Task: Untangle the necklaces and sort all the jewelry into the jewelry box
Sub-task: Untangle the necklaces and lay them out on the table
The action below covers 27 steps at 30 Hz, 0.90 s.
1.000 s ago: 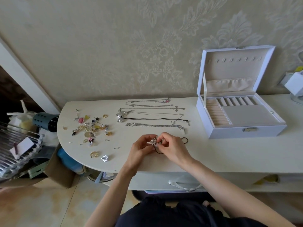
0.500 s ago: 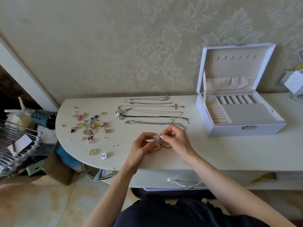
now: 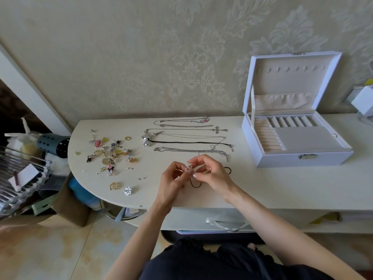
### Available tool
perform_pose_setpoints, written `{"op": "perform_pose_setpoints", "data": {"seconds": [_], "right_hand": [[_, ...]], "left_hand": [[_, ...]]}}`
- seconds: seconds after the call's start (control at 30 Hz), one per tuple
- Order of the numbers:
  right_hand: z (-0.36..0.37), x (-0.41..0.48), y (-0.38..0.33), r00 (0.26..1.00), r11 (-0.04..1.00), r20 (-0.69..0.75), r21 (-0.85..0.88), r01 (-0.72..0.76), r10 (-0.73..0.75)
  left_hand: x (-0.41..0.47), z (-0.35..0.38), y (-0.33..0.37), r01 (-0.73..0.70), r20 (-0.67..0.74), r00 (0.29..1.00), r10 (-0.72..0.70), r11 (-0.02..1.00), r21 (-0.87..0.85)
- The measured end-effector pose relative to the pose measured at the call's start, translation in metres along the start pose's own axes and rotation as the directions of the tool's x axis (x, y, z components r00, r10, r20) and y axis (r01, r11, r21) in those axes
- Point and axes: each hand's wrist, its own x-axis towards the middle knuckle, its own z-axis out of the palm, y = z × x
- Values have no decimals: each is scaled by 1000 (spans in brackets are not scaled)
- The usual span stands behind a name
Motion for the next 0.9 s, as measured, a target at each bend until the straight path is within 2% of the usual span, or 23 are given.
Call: {"op": "perform_pose_setpoints", "data": {"seconds": [0.2, 0.43, 0.7, 0.9], "right_hand": [[0, 2, 5, 997, 997, -78, -79, 16, -22], [-1, -1, -1, 994, 998, -94, -44, 53, -57], [1, -1, 2, 994, 991, -93, -129, 37, -50], [1, -3, 0, 992, 993, -117, -116, 36, -49]], "left_hand": [[0, 1, 3, 7, 13, 1000, -7, 998, -57], [1, 2, 1, -21, 43, 999, 18, 997, 69], [-1, 3, 9, -25, 12, 1000, 25, 999, -32], [-2, 4, 7, 15, 13, 1000, -14, 995, -96]]}}
